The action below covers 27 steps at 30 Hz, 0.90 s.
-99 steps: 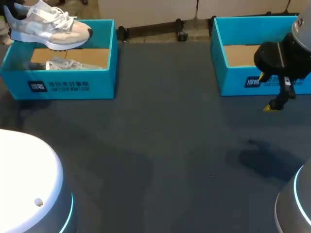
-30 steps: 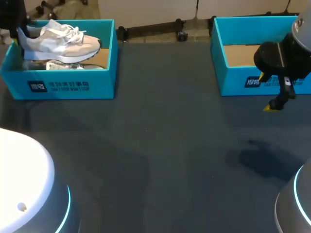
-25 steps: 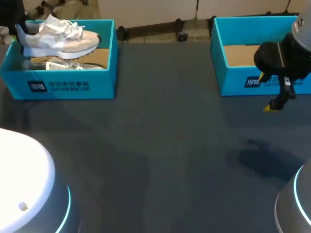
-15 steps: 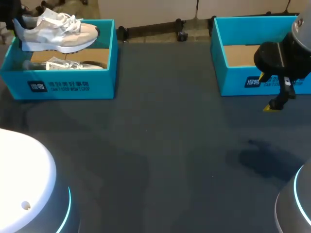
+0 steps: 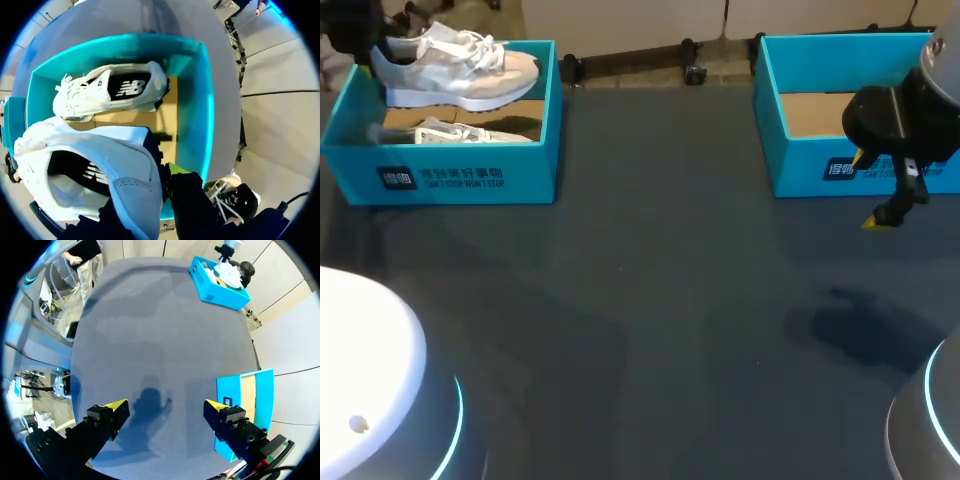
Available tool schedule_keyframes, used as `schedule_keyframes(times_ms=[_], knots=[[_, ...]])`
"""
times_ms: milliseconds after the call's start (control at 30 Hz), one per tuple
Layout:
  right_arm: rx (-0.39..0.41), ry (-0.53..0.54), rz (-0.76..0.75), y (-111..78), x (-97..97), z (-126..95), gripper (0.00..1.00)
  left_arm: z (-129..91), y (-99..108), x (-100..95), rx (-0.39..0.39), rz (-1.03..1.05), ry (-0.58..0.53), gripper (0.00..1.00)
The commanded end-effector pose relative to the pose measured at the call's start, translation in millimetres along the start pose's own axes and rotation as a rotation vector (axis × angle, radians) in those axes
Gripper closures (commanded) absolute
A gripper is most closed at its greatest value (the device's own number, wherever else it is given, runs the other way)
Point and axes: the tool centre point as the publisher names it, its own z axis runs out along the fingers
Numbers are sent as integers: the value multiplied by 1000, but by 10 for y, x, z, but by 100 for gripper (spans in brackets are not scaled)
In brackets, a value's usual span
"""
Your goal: Take the shoe out of the shoebox, open the shoe tongue, remove and reinsert the insole, then place the shoe into the shoebox
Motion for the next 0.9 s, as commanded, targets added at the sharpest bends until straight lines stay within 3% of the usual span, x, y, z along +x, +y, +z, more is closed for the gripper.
schedule_keyframes(times_ms=[33, 200, 533, 900], knots=[[4, 2, 1, 12, -14, 14, 0, 63, 40, -11, -11, -9, -19, 100], [4, 2, 1, 12, -14, 14, 0, 64, 103, -25, -61, -16, -35, 100], [4, 2, 1, 12, -14, 14, 0, 152, 145, -76, -84, -27, -26, 100], [4, 2, 1, 12, -14, 14, 0, 316, 145, -14, -53, -73, -31, 100]])
